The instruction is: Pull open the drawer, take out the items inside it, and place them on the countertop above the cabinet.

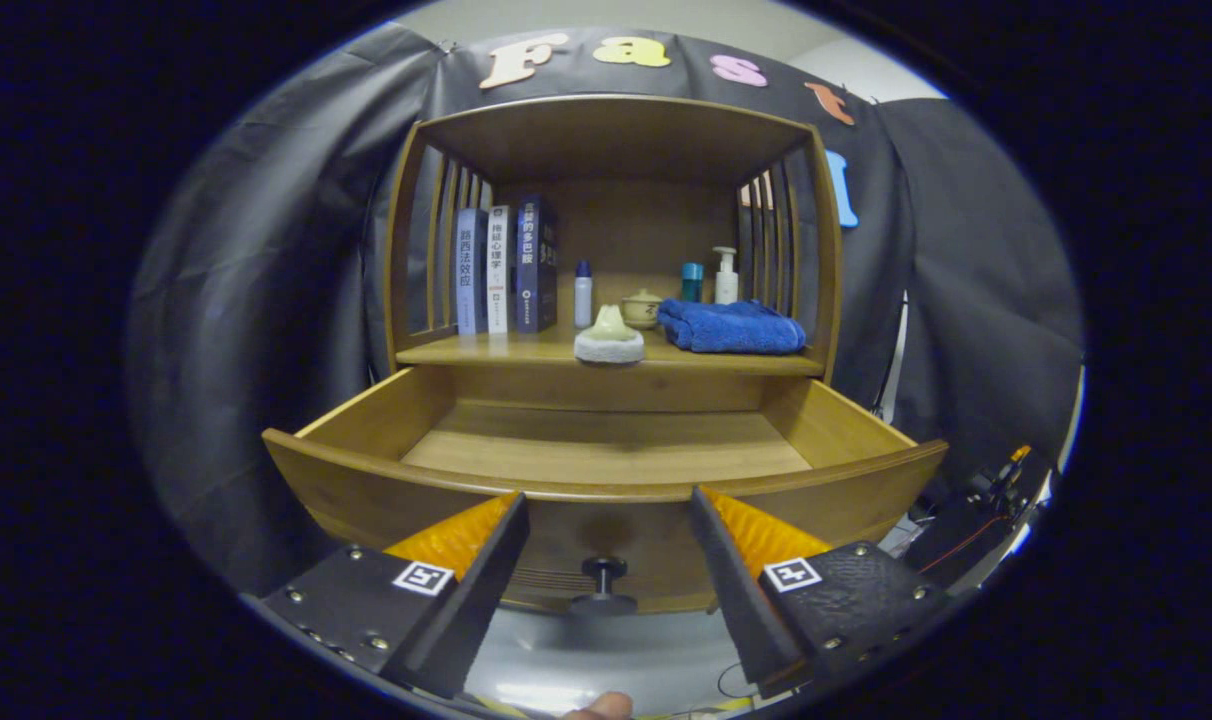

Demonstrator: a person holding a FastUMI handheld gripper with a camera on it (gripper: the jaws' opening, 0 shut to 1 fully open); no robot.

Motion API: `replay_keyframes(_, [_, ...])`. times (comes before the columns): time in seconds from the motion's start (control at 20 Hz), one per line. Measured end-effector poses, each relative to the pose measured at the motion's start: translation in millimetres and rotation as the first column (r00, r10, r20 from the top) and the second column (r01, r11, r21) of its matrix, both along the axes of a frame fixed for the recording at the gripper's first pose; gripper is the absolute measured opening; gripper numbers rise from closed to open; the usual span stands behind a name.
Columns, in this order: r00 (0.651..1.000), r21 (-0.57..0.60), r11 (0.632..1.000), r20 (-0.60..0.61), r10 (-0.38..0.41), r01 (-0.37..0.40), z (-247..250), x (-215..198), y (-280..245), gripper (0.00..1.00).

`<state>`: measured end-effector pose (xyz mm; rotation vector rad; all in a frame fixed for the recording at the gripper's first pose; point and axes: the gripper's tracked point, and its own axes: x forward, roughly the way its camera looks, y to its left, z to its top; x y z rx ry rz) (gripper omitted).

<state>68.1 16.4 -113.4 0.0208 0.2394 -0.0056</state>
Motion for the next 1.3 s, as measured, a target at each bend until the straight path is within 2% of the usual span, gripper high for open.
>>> replay_keyframes(0.6, [1.0,-0.004,1.0,-0.024,0.001,-0.002,2.5,4.1,-0.7,0.98])
replay_keyframes(1.05, [1.0,0.004,1.0,-0.018,-0.006,0.006,17.2,54.3,0.6,0.97])
replay_keyframes(1.1, [0.999,-0.009,1.0,-0.054,-0.001,0.0,13.0,60.5,0.4,0.97])
replay_keyframes(1.15, [1.0,-0.007,1.0,-0.028,-0.002,0.002,14.8,69.3,-0.4,0.97])
replay_keyframes(1.3, [0.999,0.0,1.0,-0.043,-0.002,0.002,12.3,67.2,1.3,0.97])
